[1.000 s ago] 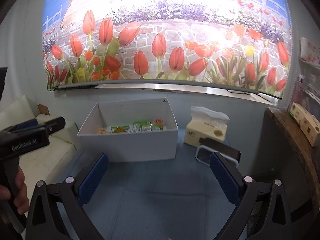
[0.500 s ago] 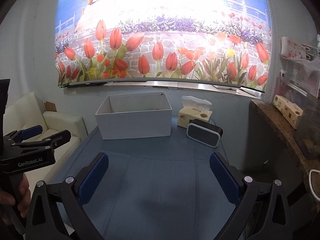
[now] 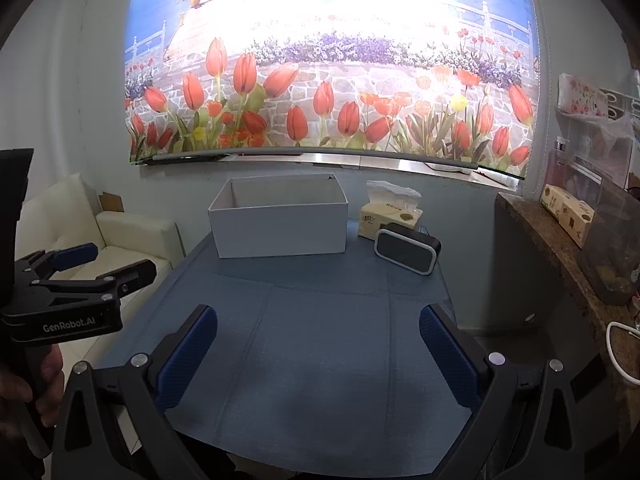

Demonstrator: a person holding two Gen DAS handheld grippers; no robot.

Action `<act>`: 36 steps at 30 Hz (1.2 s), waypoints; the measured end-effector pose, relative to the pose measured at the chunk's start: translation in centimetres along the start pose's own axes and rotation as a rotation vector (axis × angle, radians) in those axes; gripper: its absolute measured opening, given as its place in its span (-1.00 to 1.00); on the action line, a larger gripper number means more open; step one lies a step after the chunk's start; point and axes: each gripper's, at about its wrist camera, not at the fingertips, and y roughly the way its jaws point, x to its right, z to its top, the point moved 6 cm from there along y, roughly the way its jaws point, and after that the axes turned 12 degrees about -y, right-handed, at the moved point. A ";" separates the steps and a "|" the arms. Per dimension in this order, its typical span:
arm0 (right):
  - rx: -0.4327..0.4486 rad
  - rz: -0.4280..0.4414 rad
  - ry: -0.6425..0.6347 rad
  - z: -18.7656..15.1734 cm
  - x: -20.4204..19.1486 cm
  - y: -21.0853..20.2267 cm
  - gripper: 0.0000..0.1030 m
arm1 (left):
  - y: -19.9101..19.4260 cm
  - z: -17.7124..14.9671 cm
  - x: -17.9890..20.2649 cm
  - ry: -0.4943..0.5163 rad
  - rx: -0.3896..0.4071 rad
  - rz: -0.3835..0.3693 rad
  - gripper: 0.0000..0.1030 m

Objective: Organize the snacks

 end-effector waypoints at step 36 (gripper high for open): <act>0.016 0.001 0.018 0.7 0.6 -0.5 1.00 | -1.5 0.0 0.3 0.013 0.001 -0.010 1.00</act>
